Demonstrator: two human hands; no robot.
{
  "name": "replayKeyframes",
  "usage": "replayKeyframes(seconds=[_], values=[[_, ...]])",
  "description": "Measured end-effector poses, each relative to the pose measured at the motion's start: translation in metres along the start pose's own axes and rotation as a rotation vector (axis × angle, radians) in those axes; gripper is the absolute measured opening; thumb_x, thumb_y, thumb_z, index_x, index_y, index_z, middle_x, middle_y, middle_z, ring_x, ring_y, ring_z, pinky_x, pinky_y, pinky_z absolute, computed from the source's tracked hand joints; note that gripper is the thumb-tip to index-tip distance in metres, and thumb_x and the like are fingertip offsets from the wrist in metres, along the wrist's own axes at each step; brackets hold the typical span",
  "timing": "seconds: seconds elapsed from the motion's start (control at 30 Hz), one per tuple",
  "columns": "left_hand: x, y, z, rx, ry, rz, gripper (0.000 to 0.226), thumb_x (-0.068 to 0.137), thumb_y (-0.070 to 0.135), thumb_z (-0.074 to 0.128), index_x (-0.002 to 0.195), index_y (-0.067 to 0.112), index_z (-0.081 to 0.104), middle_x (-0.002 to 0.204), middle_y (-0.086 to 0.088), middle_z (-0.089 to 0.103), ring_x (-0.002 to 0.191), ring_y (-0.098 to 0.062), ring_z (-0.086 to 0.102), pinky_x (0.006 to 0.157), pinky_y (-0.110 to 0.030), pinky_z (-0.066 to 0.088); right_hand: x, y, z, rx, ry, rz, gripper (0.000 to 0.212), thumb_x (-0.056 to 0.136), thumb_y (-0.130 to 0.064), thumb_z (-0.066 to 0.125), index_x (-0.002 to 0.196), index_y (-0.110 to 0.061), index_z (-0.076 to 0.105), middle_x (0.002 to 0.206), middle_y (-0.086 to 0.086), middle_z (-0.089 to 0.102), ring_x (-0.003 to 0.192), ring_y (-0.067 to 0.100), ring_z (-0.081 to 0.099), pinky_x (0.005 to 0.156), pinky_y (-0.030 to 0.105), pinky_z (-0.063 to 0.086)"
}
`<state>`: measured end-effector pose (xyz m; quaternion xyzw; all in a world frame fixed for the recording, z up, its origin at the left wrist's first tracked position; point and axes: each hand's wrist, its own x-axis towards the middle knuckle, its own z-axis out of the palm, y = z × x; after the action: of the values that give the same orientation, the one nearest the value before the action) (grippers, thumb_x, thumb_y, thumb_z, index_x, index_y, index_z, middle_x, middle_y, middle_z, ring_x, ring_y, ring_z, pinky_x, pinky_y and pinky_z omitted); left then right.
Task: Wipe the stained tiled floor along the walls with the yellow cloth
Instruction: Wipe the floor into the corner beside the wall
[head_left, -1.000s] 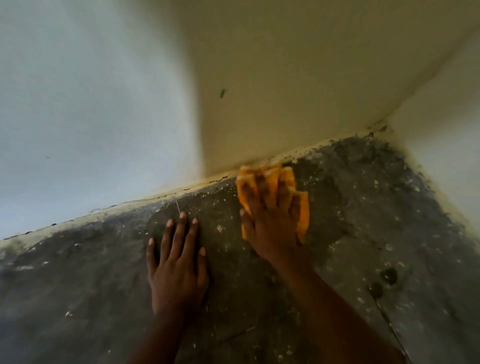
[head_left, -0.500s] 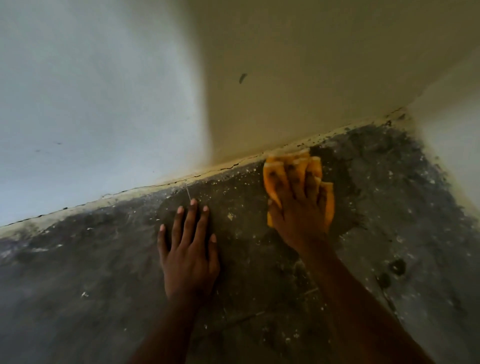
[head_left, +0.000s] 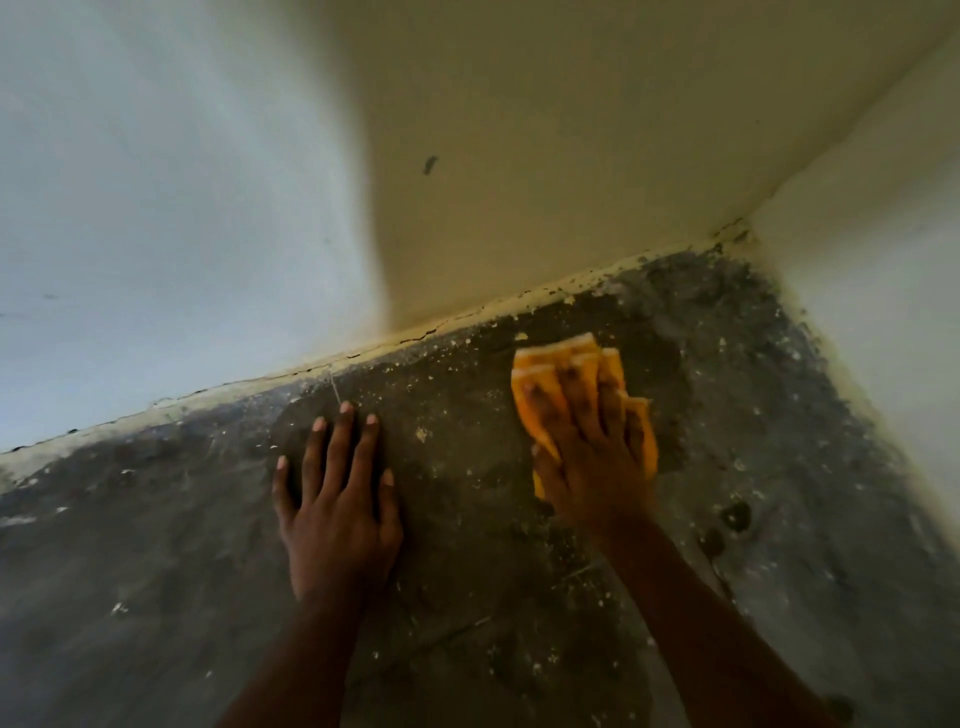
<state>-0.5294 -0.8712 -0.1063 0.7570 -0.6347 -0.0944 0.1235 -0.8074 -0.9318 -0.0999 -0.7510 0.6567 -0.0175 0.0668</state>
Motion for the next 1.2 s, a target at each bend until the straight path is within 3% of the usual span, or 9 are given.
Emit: replayKeyframes(seconds=[0.13, 0.27, 0.37, 0.47, 0.7, 0.77, 0.93, 1.07, 1.2], values=[[0.002, 0.001, 0.001, -0.007, 0.016, 0.009, 0.064, 0.102, 0.043, 0.038, 0.164, 0.029, 0.033, 0.176, 0.004, 0.020, 0.163, -0.022, 0.017, 0.128, -0.060, 0.015, 0.005, 0.065, -0.009, -0.068, 0.038, 0.014, 0.071, 0.100, -0.052, 0.037, 0.164, -0.046, 0.008, 0.175, 0.006, 0.013, 0.158, 0.041, 0.017, 0.118, 0.069, 0.025], [0.000, -0.005, 0.007, -0.005, 0.026, 0.013, 0.064, 0.102, 0.045, 0.036, 0.164, 0.032, 0.032, 0.176, 0.006, 0.020, 0.163, -0.020, 0.015, 0.128, -0.060, 0.016, 0.084, 0.027, -0.008, 0.181, 0.046, 0.527, 0.073, 0.104, -0.058, 0.032, 0.164, -0.041, -0.005, 0.175, 0.010, -0.009, 0.158, 0.045, -0.008, 0.124, 0.069, -0.001], [0.002, -0.005, 0.008, -0.019, 0.032, 0.021, 0.064, 0.103, 0.047, 0.034, 0.165, 0.032, 0.030, 0.176, 0.006, 0.017, 0.164, -0.020, 0.013, 0.128, -0.060, 0.015, 0.048, -0.007, -0.002, 0.140, -0.028, 0.233, 0.075, 0.099, -0.062, 0.026, 0.163, -0.044, -0.010, 0.173, 0.002, -0.019, 0.156, 0.043, -0.019, 0.122, 0.060, -0.013], [0.001, -0.004, 0.004, -0.040, 0.022, 0.027, 0.063, 0.105, 0.049, 0.031, 0.166, 0.032, 0.027, 0.176, 0.007, 0.015, 0.164, -0.019, 0.010, 0.129, -0.060, 0.013, -0.043, 0.016, 0.007, -0.026, -0.013, -0.035, 0.075, 0.094, -0.053, 0.034, 0.164, -0.043, 0.010, 0.176, 0.002, 0.000, 0.158, 0.046, -0.002, 0.124, 0.069, 0.003], [0.004, -0.006, 0.002, -0.054, 0.002, 0.057, 0.066, 0.103, 0.049, 0.032, 0.166, 0.030, 0.026, 0.176, 0.003, 0.017, 0.164, -0.023, 0.010, 0.130, -0.059, 0.006, 0.000, 0.050, 0.001, 0.130, 0.103, 0.589, 0.075, 0.097, -0.063, 0.026, 0.164, -0.044, -0.002, 0.175, 0.003, -0.007, 0.157, 0.050, -0.009, 0.117, 0.079, 0.003], [0.005, -0.011, 0.000, -0.093, -0.034, 0.092, 0.069, 0.100, 0.051, 0.034, 0.165, 0.031, 0.028, 0.176, 0.004, 0.016, 0.164, -0.022, 0.007, 0.131, -0.058, 0.002, 0.003, 0.010, 0.008, 0.175, 0.070, 0.555, 0.075, 0.102, -0.060, 0.033, 0.165, -0.039, -0.002, 0.175, 0.005, -0.010, 0.157, 0.049, -0.010, 0.120, 0.074, -0.004], [-0.017, -0.011, -0.003, -0.169, -0.115, 0.160, 0.076, 0.094, 0.059, 0.029, 0.165, 0.031, 0.030, 0.177, 0.009, 0.009, 0.164, -0.016, -0.003, 0.132, -0.049, -0.008, -0.101, 0.023, 0.004, 0.023, -0.031, 0.012, 0.071, 0.094, -0.061, 0.028, 0.162, -0.050, 0.013, 0.176, -0.005, 0.002, 0.161, 0.038, 0.003, 0.121, 0.070, 0.009], [-0.059, 0.028, 0.008, -0.140, -0.176, 0.242, 0.076, 0.096, 0.061, 0.026, 0.167, 0.033, 0.021, 0.177, 0.008, 0.002, 0.164, -0.016, -0.008, 0.132, -0.051, -0.005, -0.092, 0.080, -0.011, 0.032, 0.003, 0.298, 0.069, 0.095, -0.060, 0.022, 0.162, -0.050, 0.010, 0.176, -0.002, 0.004, 0.159, 0.041, 0.008, 0.121, 0.073, 0.011], [-0.145, 0.080, 0.036, -0.092, -0.129, 0.200, 0.066, 0.106, 0.048, 0.029, 0.168, 0.033, 0.014, 0.178, 0.008, -0.001, 0.164, -0.017, -0.007, 0.132, -0.052, 0.003, -0.045, 0.043, -0.004, 0.222, 0.030, 0.522, 0.067, 0.103, -0.056, 0.035, 0.163, -0.048, 0.006, 0.175, -0.001, -0.007, 0.158, 0.044, -0.010, 0.121, 0.073, -0.001]])
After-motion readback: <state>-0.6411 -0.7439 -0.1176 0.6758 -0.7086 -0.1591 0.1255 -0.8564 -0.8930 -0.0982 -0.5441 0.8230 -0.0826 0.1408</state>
